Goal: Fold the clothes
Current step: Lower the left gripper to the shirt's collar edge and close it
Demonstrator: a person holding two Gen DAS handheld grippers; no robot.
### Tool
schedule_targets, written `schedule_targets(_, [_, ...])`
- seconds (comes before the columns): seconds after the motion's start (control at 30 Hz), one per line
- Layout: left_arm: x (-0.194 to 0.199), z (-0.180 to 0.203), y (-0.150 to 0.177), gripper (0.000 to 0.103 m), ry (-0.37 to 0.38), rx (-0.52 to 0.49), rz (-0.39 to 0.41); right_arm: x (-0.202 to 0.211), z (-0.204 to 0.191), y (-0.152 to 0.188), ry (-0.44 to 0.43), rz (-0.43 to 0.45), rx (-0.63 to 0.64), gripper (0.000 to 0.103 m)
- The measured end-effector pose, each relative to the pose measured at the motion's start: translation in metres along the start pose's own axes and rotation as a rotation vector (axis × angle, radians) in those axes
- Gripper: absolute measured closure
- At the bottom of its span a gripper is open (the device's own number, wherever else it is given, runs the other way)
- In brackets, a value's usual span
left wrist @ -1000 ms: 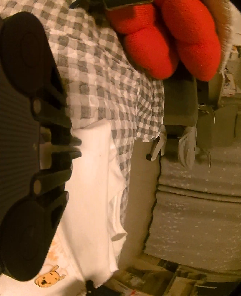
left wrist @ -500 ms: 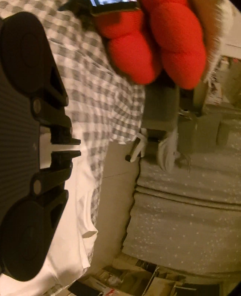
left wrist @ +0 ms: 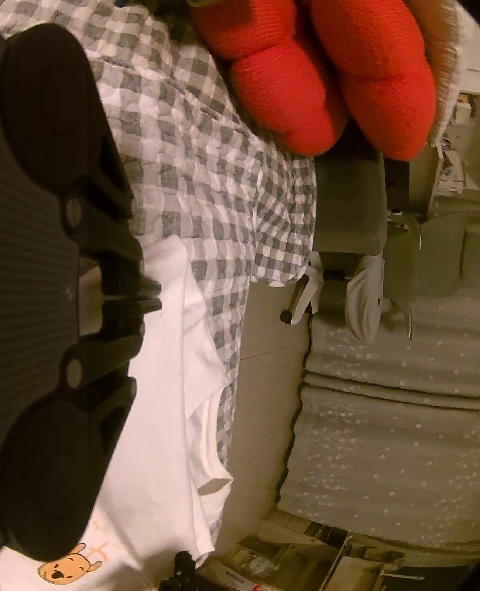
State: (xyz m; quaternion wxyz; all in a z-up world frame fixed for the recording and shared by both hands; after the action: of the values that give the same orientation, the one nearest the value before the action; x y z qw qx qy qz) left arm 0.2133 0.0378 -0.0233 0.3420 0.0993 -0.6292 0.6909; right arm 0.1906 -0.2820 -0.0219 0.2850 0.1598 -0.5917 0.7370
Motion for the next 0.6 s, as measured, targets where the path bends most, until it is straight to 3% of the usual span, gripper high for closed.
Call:
schedule_targets(0.03, [0.000, 0.000, 0.000, 0.100, 0.001, 0.003, 0.000, -0.002, 0.003, 0.002, 0.000, -0.006, -0.008, 0.086])
schedule_targets(0.17, [0.000, 0.000, 0.000, 0.100, 0.001, 0.009, -0.003, -0.002, 0.014, 0.006, -0.062, -0.015, -0.065, 0.086])
schedule_targets(0.27, [0.005, 0.000, -0.002, 0.100, 0.002, 0.018, 0.006, 0.004, 0.014, 0.003, -0.055, -0.012, -0.077, 0.086])
schedule_targets(0.4, [0.018, 0.001, -0.013, 0.099, 0.017, 0.022, 0.059, 0.028, 0.014, -0.009, -0.077, 0.041, -0.086, 0.086])
schedule_targets(0.47, [0.017, 0.003, -0.011, 0.099, 0.031, 0.014, 0.047, 0.040, 0.013, -0.014, -0.103, 0.059, -0.098, 0.086])
schedule_targets(0.6, [0.013, 0.012, -0.001, 0.098, 0.047, -0.023, 0.008, 0.039, -0.001, -0.003, -0.144, -0.018, -0.032, 0.089])
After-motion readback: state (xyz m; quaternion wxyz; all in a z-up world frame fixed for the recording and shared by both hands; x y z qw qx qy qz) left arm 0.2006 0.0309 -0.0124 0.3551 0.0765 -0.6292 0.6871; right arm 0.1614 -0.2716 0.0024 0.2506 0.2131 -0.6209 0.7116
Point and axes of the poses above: each gripper's, at about its wrist camera, not at the fingertips, and x roughly against the way its jaws point, z to its right, y to its underside, the point moved 7 cm from there along -x, roughly the way its jaws point, and after that the axes turned 10 degrees about y, right-handed, at the moved point
